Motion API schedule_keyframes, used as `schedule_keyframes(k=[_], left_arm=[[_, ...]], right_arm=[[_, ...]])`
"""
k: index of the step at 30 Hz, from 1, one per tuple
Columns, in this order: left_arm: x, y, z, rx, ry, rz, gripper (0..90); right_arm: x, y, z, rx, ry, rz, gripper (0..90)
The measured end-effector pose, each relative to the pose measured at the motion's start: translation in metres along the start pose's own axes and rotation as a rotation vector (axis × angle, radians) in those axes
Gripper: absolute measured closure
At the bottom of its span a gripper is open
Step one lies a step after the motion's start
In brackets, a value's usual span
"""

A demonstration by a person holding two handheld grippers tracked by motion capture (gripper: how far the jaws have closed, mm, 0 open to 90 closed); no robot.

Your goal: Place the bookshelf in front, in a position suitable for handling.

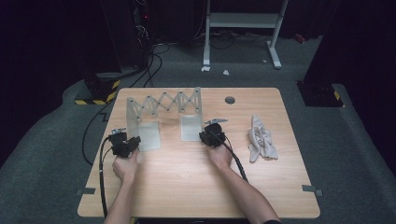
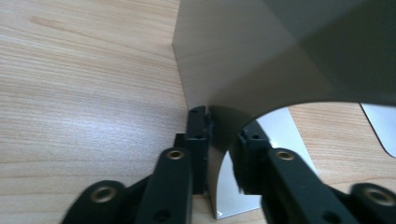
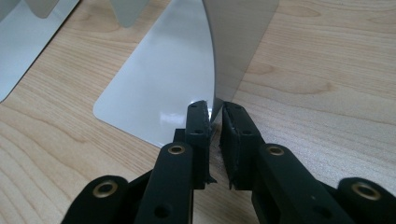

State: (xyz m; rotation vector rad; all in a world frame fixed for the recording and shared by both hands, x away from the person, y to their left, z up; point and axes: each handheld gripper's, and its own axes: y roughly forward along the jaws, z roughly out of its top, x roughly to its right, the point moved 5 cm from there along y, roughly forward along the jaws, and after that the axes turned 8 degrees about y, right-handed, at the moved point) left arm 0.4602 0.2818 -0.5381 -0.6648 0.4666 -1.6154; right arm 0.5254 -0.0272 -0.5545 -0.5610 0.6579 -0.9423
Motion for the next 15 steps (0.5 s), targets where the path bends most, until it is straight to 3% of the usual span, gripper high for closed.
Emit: schedule_keyframes(k=[5, 11, 15], left_arm=[[0.001, 0.0, 0.0, 0.001, 0.002, 0.008, 79.7], [0.0, -0.001, -0.001, -0.008, 0.023, 0.006, 80.6], [0.001, -0.001, -0.001, -0.01, 0.032, 0.006, 81.2]], right_arm=[[0.004, -0.001, 0.002, 0.005, 0.016, -0.029, 84.7], [0.019, -0.006, 0.003, 0.012, 0.043, -0.077, 89.1], [0.02, -0.008, 0.002, 0.014, 0.033, -0.092, 89.4]])
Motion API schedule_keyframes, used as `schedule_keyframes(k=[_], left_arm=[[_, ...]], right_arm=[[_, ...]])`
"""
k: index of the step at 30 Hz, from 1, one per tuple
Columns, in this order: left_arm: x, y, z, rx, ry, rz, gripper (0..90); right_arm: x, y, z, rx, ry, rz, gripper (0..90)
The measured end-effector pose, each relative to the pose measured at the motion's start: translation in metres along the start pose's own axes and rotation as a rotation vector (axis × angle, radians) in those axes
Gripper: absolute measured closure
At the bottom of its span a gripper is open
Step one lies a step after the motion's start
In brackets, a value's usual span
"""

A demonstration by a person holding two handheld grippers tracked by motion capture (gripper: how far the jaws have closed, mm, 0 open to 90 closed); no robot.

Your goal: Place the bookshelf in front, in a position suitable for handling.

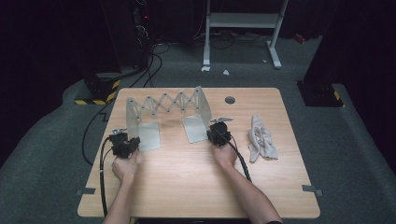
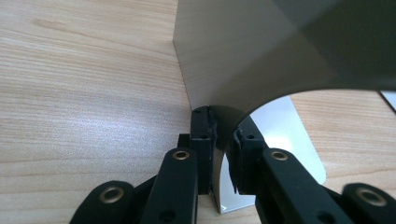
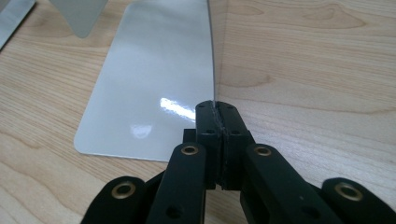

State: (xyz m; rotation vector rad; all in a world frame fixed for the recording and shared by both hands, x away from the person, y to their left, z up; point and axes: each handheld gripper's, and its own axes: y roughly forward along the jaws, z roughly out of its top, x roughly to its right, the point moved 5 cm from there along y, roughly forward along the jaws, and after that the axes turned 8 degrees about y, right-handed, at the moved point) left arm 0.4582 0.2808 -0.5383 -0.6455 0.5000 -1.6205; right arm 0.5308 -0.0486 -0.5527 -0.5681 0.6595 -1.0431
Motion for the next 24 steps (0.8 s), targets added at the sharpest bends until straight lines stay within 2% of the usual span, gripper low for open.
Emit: schedule_keyframes(k=[4, 12, 24], left_arm=[[0.001, -0.002, -0.002, -0.013, 0.031, -0.007, 82.0], [0.01, -0.004, -0.003, -0.021, 0.06, -0.043, 82.8], [0.035, -0.005, -0.009, -0.03, 0.133, -0.102, 82.8]], right_arm=[[0.004, -0.004, -0.004, 0.006, -0.004, -0.013, 89.8], [0.017, -0.021, -0.016, 0.011, -0.011, -0.034, 90.0], [0.039, -0.044, -0.034, 0.027, 0.036, -0.024, 89.8]])
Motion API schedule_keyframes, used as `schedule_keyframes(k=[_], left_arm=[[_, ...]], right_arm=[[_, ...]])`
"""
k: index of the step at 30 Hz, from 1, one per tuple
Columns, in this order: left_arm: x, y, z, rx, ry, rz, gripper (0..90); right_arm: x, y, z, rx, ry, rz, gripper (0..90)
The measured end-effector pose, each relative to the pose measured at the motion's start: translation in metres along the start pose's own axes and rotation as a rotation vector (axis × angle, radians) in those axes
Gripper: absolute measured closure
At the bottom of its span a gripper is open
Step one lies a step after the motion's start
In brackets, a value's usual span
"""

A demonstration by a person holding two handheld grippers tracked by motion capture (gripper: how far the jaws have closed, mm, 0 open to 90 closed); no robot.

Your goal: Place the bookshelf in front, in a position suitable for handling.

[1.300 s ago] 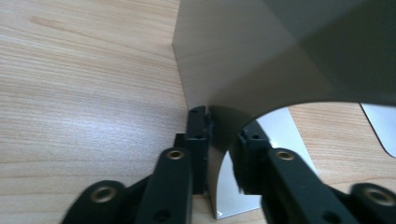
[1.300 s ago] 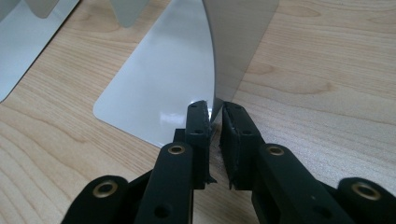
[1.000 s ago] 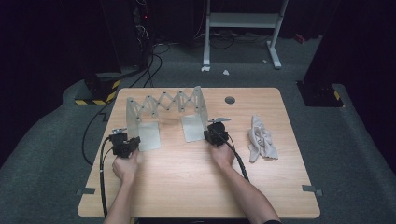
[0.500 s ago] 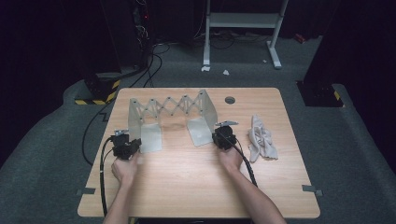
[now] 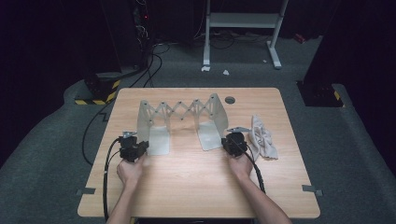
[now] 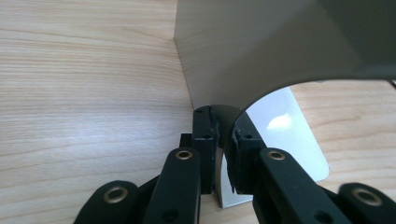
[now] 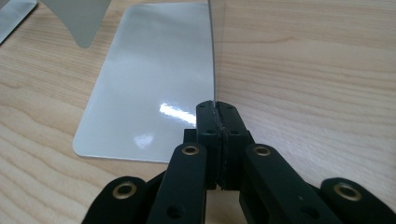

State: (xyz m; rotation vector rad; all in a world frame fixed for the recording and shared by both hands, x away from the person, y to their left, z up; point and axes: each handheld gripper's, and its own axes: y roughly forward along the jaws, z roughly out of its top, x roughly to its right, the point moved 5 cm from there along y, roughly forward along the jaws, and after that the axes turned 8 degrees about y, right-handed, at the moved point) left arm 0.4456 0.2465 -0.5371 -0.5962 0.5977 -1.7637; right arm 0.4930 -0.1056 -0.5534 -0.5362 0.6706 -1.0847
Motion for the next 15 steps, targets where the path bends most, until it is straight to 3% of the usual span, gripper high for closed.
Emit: schedule_keyframes(k=[9, 15], left_arm=[[0.021, 0.0, -0.003, -0.005, 0.058, -0.037, 82.3], [0.031, 0.0, -0.004, -0.008, 0.081, -0.058, 82.2]], right_arm=[[0.014, -0.021, -0.017, 0.007, 0.005, -0.014, 89.3], [0.021, -0.034, -0.027, 0.016, -0.021, -0.024, 89.0]])
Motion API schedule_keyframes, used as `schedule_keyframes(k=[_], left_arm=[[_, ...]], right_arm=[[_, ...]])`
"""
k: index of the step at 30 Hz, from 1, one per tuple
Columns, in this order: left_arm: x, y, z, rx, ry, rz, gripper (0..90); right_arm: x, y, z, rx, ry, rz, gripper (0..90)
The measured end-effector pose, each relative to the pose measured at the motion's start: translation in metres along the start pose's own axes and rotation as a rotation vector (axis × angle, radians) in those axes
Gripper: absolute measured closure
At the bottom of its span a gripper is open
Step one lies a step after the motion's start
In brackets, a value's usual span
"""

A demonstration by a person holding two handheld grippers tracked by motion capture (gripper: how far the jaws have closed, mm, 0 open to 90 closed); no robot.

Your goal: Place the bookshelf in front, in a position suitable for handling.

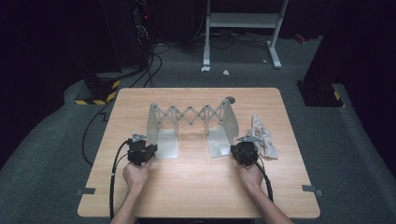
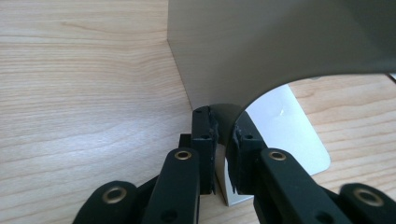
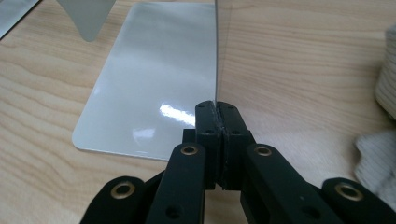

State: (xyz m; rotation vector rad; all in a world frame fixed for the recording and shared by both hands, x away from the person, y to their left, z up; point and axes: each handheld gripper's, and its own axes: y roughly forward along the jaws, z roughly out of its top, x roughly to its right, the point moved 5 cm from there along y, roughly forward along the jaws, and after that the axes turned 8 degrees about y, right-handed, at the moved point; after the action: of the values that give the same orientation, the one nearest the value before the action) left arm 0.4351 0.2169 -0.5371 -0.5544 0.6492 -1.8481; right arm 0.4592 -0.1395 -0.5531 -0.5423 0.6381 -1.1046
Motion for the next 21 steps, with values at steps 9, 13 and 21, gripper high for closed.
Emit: schedule_keyframes(k=[9, 13, 21], left_arm=[[0.017, 0.008, 0.006, -0.005, 0.031, -0.032, 82.1], [0.024, 0.015, 0.012, -0.008, 0.038, -0.041, 82.2], [0.031, 0.027, 0.021, -0.006, 0.027, -0.042, 82.4]], right_arm=[[0.018, -0.016, -0.011, 0.023, 0.019, -0.037, 89.6], [0.027, -0.016, -0.008, 0.026, 0.058, -0.061, 89.9], [0.04, -0.009, 0.003, 0.038, 0.079, -0.106, 90.0]])
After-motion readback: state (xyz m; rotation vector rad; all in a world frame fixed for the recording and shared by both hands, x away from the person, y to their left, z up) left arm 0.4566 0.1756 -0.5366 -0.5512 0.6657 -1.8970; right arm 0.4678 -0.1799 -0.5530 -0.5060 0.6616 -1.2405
